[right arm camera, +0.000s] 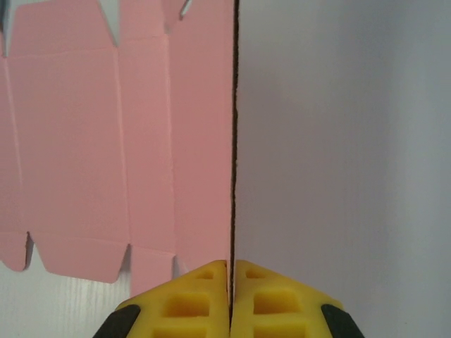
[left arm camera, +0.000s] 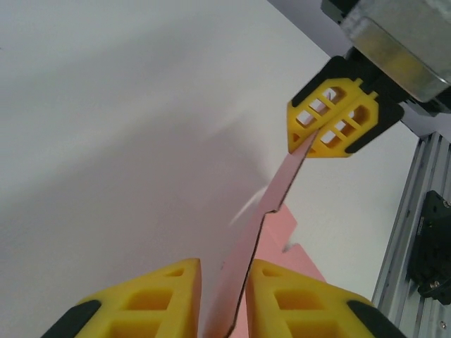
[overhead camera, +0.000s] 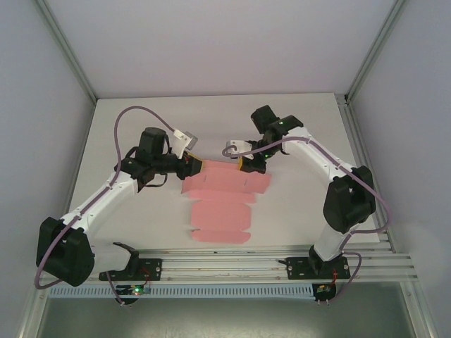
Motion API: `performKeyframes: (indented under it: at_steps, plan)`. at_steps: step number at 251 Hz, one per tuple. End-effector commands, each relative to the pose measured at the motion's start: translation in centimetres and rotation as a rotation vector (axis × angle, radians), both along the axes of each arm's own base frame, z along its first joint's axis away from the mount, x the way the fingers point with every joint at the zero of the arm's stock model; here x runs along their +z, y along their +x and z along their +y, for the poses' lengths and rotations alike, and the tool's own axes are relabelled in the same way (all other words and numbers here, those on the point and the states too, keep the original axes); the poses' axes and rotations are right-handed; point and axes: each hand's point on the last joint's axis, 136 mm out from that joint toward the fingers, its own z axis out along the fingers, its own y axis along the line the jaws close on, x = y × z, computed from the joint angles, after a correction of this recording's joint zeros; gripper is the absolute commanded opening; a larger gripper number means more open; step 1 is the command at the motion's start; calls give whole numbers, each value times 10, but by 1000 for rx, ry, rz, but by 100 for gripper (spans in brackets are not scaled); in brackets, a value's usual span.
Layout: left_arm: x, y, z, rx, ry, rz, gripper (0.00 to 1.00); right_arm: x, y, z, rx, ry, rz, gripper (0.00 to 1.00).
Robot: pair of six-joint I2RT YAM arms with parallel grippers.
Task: Assemble paper box
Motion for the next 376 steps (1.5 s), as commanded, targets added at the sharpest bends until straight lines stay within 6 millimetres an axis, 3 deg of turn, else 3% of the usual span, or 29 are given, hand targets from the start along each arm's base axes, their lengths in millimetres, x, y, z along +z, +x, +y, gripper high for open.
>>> performKeyframes:
  at_steps: [1, 48, 117, 133, 160, 181, 227, 266, 279, 305, 343, 376]
  plan:
    - [15, 0, -13, -26, -24, -51, 19, -1, 17, 14, -91, 3, -47, 0]
    - [9, 4, -23, -9, 37, -59, 19, -6, 35, 20, -241, -32, -100, 0]
    - [-2, 22, -31, 97, 105, -19, 17, -5, 31, 24, -334, -38, -129, 0]
    - [-6, 25, -32, 134, 116, -14, 18, 3, 38, 25, -415, -10, -135, 0]
    - [-14, 29, -36, 186, 124, -11, 29, 16, 51, 31, -578, 62, -116, 0]
    - [-13, 32, -43, 230, 103, -24, 28, 21, 53, 38, -634, 114, -113, 0]
    - [-10, 35, -53, 265, 82, -55, 28, 19, 46, 50, -627, 146, -120, 0]
    - [-5, 29, -49, 262, 83, -56, 31, 21, 43, 42, -622, 145, -146, 0]
    - [-1, 24, -40, 281, 83, -76, 44, 21, 44, 37, -619, 141, -156, 0]
    - [8, 19, 1, 457, 123, -110, 99, 24, 41, 28, -589, 166, -130, 0]
    - [18, 5, 91, 795, 201, -102, 100, 28, 30, 19, -535, 209, -100, 0]
    - [1, -6, 159, 1028, 218, 33, 100, 31, 21, 13, -495, 258, -74, 0]
